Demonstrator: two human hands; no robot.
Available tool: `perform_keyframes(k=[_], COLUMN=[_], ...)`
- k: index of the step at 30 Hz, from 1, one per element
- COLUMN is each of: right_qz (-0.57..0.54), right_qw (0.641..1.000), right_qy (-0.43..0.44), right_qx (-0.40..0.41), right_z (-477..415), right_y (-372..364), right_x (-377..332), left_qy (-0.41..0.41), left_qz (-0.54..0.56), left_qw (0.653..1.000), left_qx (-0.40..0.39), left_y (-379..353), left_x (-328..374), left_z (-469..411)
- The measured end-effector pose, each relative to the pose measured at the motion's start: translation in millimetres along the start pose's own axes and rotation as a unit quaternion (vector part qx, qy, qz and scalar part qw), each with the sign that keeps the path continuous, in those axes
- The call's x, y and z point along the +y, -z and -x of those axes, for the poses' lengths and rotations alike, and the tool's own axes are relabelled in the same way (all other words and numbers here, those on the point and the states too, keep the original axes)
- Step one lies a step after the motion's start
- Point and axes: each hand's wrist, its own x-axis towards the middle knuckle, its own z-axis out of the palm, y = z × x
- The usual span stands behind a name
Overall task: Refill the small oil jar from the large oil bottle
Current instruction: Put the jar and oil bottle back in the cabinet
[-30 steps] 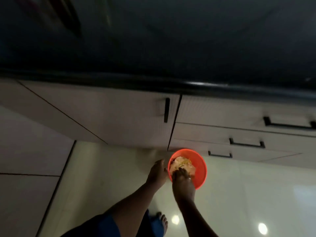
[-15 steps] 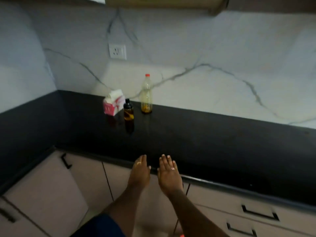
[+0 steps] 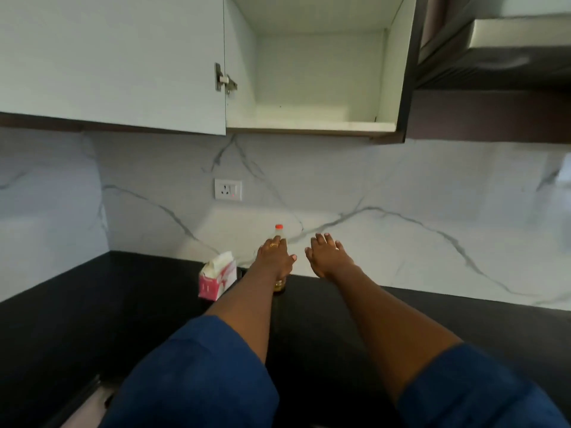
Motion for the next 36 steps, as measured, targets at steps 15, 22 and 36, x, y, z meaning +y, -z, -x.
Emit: perform_keyframes(k=[15,22,36], right_qz=[-0.041,-0.117,-0.278], right_qw=[0.999,0.989,0.953], right_qy=[-0.021,-0.045,-0.088], right_qx=[-0.016,-0.079,-0.083], right_z=[-93.5,-112.6,-218.2], right_y=[-51.0,-132.2,-241.3], right_x=[-71.4,-64.8,26.4], left_qy=[0.033,0.120,0.269], left_qz=[0.069,0.186,0.357], left_qw=[0.997,0.973,0.895], left_qx=[-0.009,-0.067,-0.004], left_y=[-8.8,-92.0,-205.4], left_x=[-129.9,-174.5,-191.9], left_z=[-60.2,-57.5,-127.6])
